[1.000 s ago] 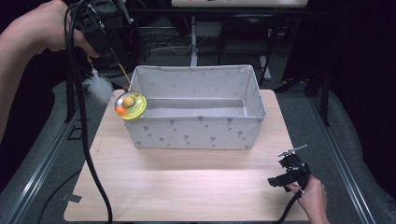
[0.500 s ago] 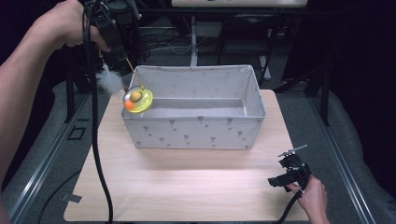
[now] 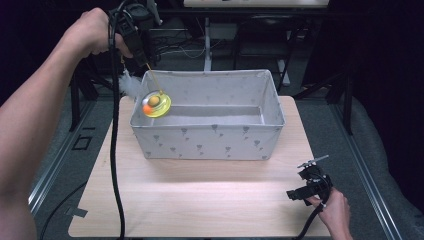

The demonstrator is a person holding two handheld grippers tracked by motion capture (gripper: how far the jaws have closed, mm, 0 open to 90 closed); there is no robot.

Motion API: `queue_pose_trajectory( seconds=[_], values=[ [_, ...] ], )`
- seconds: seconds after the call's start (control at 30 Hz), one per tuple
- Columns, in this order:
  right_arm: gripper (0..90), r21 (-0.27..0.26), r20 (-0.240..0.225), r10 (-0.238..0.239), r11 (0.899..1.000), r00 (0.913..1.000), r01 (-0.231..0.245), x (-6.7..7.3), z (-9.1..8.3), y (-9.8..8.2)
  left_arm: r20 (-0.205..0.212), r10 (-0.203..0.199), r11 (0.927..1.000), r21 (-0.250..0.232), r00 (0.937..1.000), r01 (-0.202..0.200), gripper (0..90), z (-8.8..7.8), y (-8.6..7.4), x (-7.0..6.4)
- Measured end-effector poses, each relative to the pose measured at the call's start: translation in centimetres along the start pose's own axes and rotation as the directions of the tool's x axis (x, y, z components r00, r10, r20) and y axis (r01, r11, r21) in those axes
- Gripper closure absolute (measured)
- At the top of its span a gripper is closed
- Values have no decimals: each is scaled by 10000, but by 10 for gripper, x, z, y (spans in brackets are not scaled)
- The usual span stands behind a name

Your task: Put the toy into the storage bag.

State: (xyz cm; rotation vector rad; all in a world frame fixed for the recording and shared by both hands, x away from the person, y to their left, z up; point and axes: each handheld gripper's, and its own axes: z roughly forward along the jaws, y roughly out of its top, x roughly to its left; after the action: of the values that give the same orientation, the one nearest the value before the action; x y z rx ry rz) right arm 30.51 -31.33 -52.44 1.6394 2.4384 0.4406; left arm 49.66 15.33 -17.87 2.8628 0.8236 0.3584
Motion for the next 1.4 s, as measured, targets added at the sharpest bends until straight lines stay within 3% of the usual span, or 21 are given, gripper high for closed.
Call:
queue_pose_trajectory(
  seconds=[0.47,0.73,0.77,1.0,1.17,1.4],
  values=[
    [60,-53,-25,38,10000,10000,-38,-1,-1,-1,427,-178,9993,-316,9989,192,880,39,7,8],
    [60,-70,-14,106,9999,9999,-106,-1,-2,-2,529,-189,9980,-596,9984,220,880,69,8,6],
    [60,-74,-14,117,9999,9999,-117,-1,-2,-2,708,-183,9978,-622,9973,227,880,72,8,5],
    [59,-104,-1,91,9999,10000,-91,-1,-2,-2,923,-116,9982,-582,9957,171,881,93,10,-1],
    [60,-344,-202,268,9990,9994,-275,0,-2,-3,1091,-109,9998,-153,9940,126,880,107,10,-4],
    [60,-84,-2,80,9999,10000,-80,-1,-3,-3,1321,-311,9993,241,9908,282,880,123,4,-3]
  ],
)
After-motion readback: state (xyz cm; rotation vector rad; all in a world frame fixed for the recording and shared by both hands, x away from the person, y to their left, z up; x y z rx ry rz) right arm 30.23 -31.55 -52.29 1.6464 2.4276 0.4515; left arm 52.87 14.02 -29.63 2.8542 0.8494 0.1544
